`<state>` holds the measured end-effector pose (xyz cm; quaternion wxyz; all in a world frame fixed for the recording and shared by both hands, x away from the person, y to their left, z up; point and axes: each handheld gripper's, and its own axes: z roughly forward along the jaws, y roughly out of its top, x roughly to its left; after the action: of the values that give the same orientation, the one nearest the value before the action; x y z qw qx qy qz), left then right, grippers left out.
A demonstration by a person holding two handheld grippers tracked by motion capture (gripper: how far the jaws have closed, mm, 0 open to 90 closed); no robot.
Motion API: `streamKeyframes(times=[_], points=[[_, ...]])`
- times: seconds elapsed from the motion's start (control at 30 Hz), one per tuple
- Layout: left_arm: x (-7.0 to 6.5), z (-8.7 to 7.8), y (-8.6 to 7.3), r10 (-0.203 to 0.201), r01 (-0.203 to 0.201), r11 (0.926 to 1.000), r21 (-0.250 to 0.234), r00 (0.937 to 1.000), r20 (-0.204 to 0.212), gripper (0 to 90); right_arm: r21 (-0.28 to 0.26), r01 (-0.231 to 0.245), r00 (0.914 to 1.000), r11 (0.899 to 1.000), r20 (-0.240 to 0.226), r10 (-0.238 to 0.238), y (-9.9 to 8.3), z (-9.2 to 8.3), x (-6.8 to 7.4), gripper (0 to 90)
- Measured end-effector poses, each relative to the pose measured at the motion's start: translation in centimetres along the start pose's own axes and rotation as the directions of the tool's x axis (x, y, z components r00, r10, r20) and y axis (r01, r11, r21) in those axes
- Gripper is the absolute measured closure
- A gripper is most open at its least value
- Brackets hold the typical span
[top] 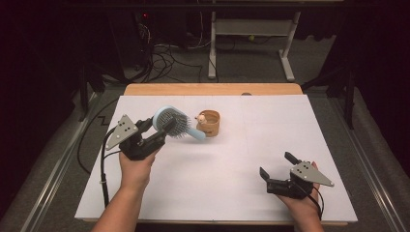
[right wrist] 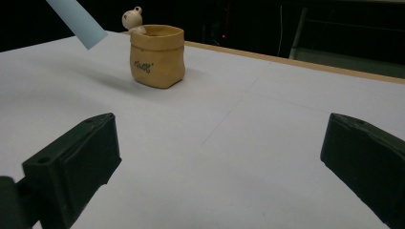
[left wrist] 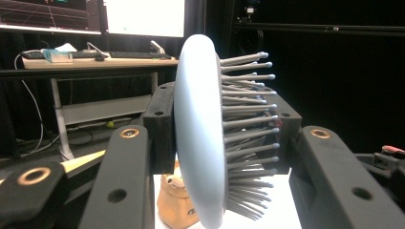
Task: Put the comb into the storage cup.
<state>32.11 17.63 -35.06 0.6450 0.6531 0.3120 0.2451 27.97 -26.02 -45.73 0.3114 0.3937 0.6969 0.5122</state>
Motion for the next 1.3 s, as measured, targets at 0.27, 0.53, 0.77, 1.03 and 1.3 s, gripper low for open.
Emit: streamKeyframes(times=[0.27, 0.53, 0.77, 1.03, 1.3], points=[[-0.3, 1.2, 0.4, -0.008, 0.008, 1.0000, 0.002, 1.0000, 0.005, 57.1, -0.002, -0.003, 1.0000, 1.000, 0.000, 0.003, 0.0, 0.0, 0.0, 0.4], [-0.2, 2.0, 1.3, 0.002, -0.002, 0.9999, -0.011, 1.0000, 0.001, 57.1, -0.008, -0.001, 1.0000, 1.000, 0.003, 0.001, 0.1, -0.1, 0.0, 0.4], [0.1, 2.8, 2.0, -0.010, 0.010, 0.9997, -0.022, 0.9999, -0.005, 57.1, -0.010, -0.003, 0.9999, 1.000, 0.010, 0.003, 0.1, -0.1, -0.1, 0.4], [0.4, 3.7, 2.3, -0.018, 0.017, 0.9995, -0.027, 0.9998, -0.012, 57.0, -0.010, -0.002, 1.0000, 1.000, 0.006, 0.002, 0.1, -0.1, -0.1, 0.4], [0.4, 5.0, 2.4, -0.007, 0.007, 0.9999, -0.010, 0.9993, -0.036, 57.0, -0.010, -0.005, 0.9999, 1.000, 0.014, 0.005, 0.1, -0.2, -0.1, 0.4]])
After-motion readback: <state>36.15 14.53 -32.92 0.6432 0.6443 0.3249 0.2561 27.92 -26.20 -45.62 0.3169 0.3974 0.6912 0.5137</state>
